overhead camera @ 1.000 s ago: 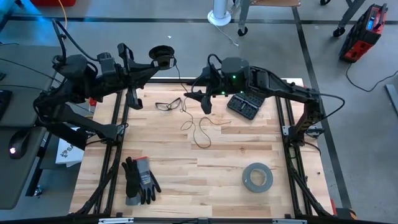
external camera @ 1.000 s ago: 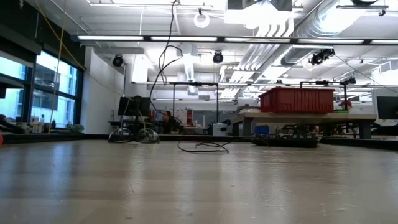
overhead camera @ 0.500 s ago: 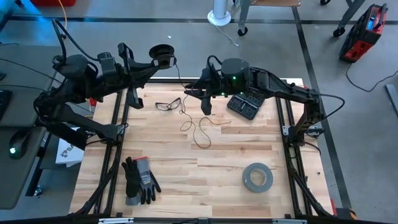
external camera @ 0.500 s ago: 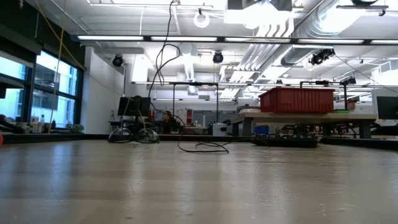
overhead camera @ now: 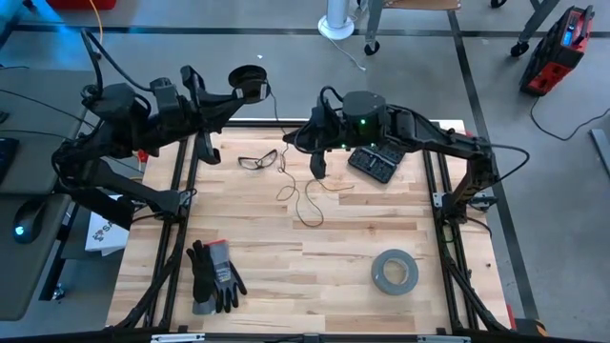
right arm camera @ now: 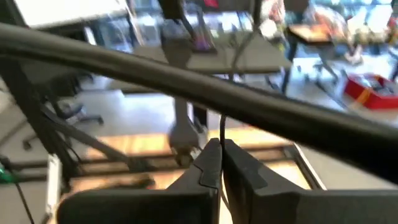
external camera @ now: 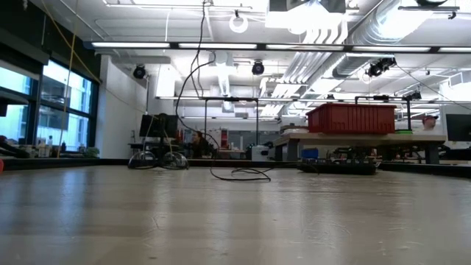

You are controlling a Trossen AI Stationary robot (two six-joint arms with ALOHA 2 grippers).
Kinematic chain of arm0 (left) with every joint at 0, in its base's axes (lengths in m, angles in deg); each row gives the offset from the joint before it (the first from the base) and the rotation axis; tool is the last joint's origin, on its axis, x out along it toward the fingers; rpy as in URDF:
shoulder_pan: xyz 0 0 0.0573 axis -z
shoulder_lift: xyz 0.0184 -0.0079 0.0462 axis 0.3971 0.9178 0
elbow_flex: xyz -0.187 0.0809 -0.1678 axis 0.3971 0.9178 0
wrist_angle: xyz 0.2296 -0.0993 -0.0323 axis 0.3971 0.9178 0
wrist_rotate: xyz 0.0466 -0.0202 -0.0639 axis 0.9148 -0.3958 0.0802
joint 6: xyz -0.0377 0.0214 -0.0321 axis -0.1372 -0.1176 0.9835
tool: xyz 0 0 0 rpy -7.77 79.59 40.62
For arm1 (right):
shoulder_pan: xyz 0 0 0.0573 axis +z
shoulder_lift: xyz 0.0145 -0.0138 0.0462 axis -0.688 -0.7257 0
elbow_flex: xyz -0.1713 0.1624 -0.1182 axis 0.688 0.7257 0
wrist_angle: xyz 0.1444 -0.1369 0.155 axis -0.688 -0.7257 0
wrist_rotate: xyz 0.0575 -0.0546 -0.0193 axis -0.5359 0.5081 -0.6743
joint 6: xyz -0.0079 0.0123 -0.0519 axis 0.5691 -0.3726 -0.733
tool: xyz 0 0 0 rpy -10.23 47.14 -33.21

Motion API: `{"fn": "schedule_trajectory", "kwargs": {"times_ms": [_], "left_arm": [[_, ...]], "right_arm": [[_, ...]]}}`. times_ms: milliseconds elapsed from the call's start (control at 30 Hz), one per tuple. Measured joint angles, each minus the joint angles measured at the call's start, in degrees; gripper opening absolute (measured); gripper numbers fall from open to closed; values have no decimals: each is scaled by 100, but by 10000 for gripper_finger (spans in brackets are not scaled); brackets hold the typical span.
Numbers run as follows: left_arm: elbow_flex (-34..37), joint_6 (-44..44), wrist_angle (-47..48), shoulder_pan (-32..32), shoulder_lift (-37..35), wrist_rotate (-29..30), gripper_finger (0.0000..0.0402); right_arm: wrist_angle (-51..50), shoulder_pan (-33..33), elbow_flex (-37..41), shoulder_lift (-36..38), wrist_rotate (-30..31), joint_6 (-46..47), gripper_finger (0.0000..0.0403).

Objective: Coil cords
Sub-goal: Coil the black wire on the black spool

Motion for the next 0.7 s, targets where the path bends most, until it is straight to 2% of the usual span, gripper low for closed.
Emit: {"fn": "schedule_trajectory", "kwargs": {"times_ms": [167, 333, 533, 633, 700], "left_arm": [[-4, 911, -598, -94, 240, -26, 3], [-4, 2614, -863, -92, 489, -191, 3], [-4, 4499, -392, -92, 547, -967, 3], [-4, 5253, 22, -92, 497, -1067, 3], [-4, 5397, 227, -92, 465, -1051, 3]], "right_arm": [[1055, 251, -4, -288, -22, 6, 1], [2208, 364, -2, -639, -1, -39, 1], [2609, 394, 1, -771, -1, -49, 0], [2917, 406, 1, -767, -4, -56, 0], [3035, 416, 0, -762, -5, -55, 0]]}}
